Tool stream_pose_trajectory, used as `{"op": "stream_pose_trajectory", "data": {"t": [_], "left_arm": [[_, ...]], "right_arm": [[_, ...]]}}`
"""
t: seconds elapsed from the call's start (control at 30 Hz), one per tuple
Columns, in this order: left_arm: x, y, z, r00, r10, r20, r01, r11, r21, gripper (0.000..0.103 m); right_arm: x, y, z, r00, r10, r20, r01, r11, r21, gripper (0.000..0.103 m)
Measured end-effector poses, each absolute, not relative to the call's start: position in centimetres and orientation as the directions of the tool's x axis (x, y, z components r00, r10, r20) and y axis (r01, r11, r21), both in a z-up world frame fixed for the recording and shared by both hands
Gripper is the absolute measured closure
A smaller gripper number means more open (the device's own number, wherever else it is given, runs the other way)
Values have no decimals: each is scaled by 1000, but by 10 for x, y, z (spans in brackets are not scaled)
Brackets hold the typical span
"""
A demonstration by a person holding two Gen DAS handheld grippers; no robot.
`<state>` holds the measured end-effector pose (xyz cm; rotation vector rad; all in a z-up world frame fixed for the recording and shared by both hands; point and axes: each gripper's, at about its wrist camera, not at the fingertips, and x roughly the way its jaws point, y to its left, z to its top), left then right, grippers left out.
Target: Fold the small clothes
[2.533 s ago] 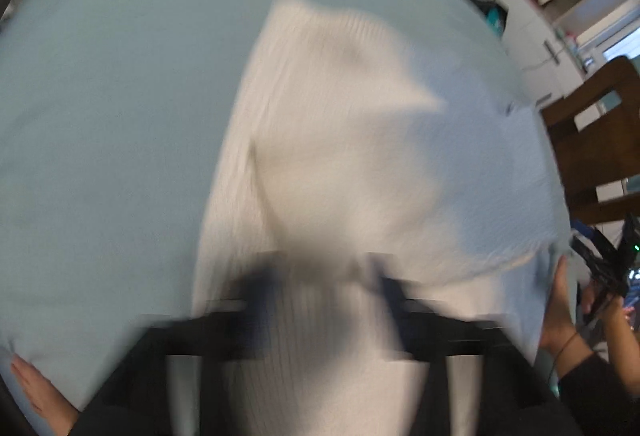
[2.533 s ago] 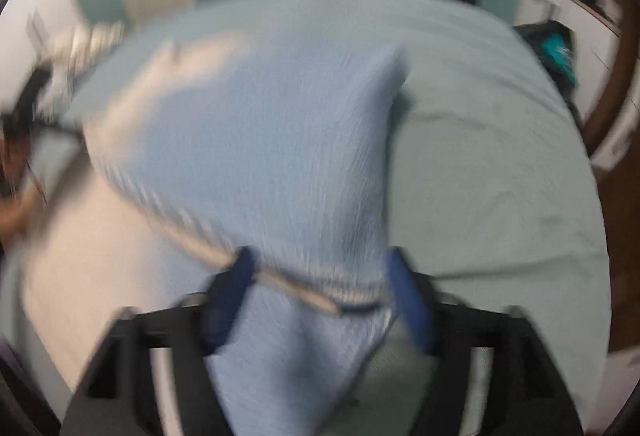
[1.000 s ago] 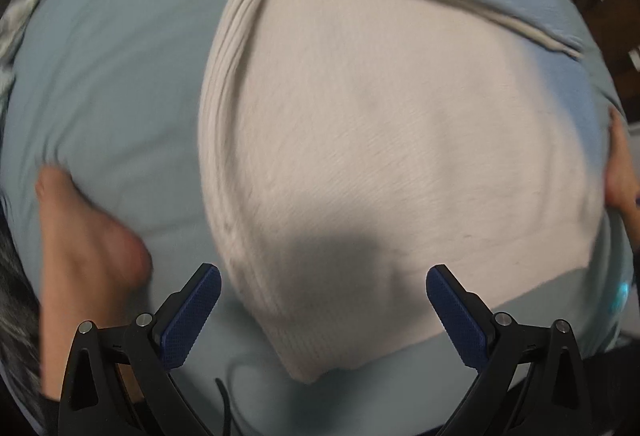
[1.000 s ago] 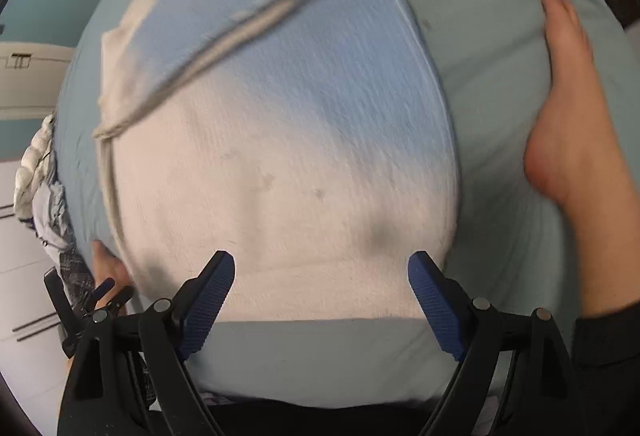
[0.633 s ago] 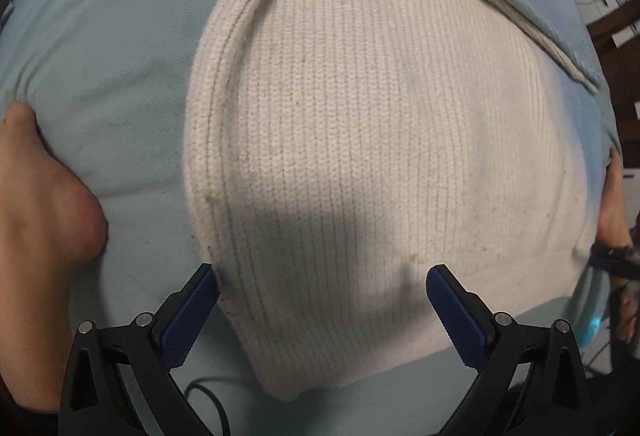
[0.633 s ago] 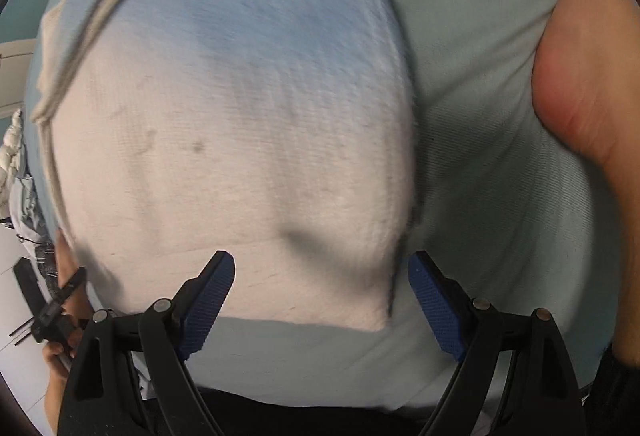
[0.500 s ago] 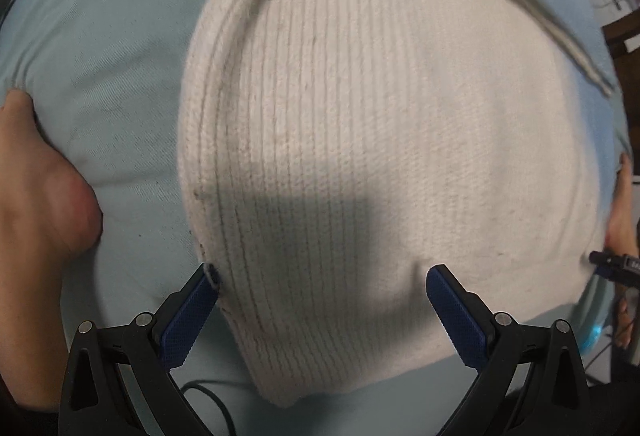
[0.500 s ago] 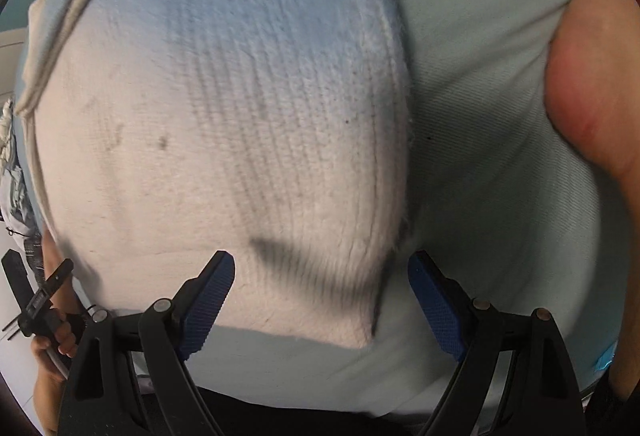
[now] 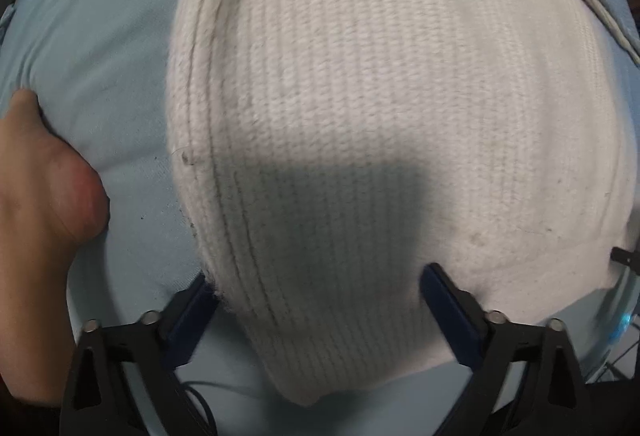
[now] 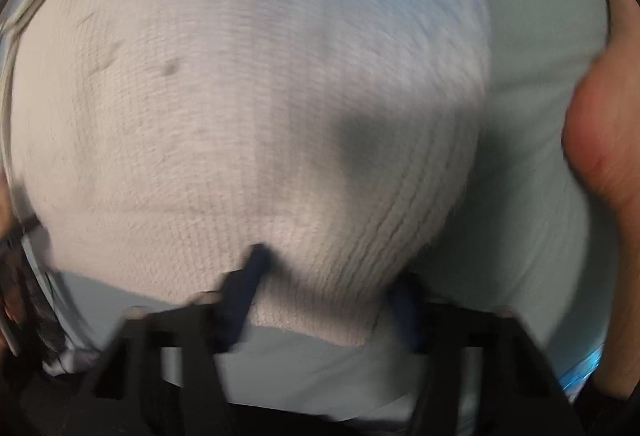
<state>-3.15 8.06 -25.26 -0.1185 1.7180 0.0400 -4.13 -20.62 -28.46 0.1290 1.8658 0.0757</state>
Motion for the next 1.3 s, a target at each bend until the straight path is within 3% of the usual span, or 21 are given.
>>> {"op": "stream_pose_trajectory", "data": {"t": [0.03, 0.1, 0.17, 0.2, 0.4, 0.6, 0.77, 1.1, 1.3], "left_arm": [[-32, 76, -248, -144, -52, -988, -92, 995, -39, 21], [-29, 60, -238, -129, -64, -990, -44, 997, -59, 59], [-23, 52, -227, -122, -73, -990, -11, 997, -73, 82], [-21, 50, -220, -113, -90, -989, -11, 996, -90, 87], [3, 59, -133, 46, -335, -941, -54, 940, -338, 91], [12, 68, -27, 262, -435, -861, -13, 891, -454, 92], [-16, 110, 30, 380, -480, -791, 13, 858, -514, 93], [-58, 159, 43, 426, -531, -733, -39, 799, -601, 93], [-79, 153, 26, 291, -539, -791, -90, 807, -583, 93]], "right_arm": [[-38, -204, -282, -277, 136, -951, 20, 991, 135, 92], [-34, -200, -279, -263, 131, -956, -4, 991, 137, 93], [-31, -197, -271, -230, 131, -964, -40, 989, 144, 95], [-29, -195, -264, -206, 134, -969, -65, 987, 150, 95], [-10, -198, -186, 4, 234, -972, -69, 970, 234, 96], [-6, -219, -93, 276, 321, -906, -37, 945, 324, 96], [-26, -198, -65, 427, 369, -825, -29, 918, 396, 97], [-71, -249, -15, 592, 452, -667, 3, 827, 563, 98], [-83, -261, -36, 477, 487, -732, 85, 803, 590, 98]]}}
